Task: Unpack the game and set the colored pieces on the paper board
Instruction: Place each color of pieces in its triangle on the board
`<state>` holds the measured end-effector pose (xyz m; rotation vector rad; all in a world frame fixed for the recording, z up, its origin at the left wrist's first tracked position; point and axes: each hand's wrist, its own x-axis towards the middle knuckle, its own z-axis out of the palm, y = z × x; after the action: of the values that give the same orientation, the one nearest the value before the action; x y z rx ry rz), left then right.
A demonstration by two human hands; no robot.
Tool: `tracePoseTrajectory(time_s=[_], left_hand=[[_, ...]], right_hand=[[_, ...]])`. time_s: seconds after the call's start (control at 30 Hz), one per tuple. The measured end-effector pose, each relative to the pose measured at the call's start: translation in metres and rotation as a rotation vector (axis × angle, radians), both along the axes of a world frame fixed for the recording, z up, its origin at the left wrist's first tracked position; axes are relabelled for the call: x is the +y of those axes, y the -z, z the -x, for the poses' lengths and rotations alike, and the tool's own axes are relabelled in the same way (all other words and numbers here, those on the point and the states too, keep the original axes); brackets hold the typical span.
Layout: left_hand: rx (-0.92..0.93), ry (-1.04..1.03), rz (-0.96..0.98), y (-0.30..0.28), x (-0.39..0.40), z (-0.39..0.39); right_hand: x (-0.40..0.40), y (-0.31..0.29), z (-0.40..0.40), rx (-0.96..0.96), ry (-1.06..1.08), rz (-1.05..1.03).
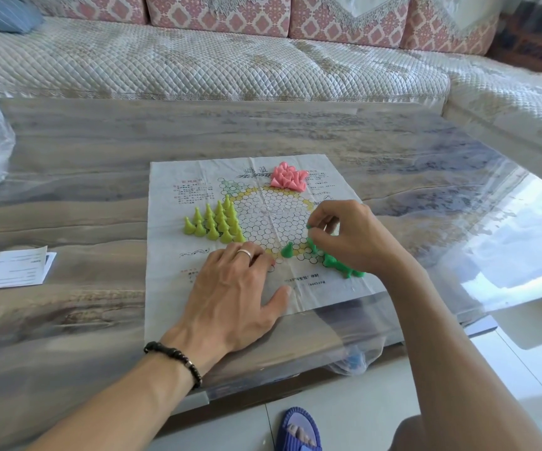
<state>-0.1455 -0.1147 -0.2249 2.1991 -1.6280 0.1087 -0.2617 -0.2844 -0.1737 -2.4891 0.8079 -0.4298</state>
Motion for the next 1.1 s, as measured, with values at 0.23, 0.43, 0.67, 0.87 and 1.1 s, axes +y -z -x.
tracePoseTrajectory(time_s=[0.23, 0.43, 0.67, 0.87, 1.1], left_hand=[[0.003, 0.0, -0.005, 0.0, -0.001, -0.001], [0.01, 0.002, -0.01, 0.001, -0.002, -0.001], [0.011, 0.001, -0.01, 0.001, -0.001, 0.0], [0.019, 0.007, -0.022, 0.0, -0.002, 0.0], [0.017, 0.01, -0.034, -0.002, -0.001, 0.0]], right_hand=[[-0.006, 0.006, -0.001, -0.03, 0.044, -0.011], [-0.007, 0.007, -0.004, -0.098, 0.027, -0.05], [-0.004, 0.009, -0.009, -0.02, -0.035, -0.058], [-0.004, 0.009, -0.008, 0.009, -0.046, -0.051], [-0.019, 0.008, 0.01, 0.146, 0.019, 0.069]])
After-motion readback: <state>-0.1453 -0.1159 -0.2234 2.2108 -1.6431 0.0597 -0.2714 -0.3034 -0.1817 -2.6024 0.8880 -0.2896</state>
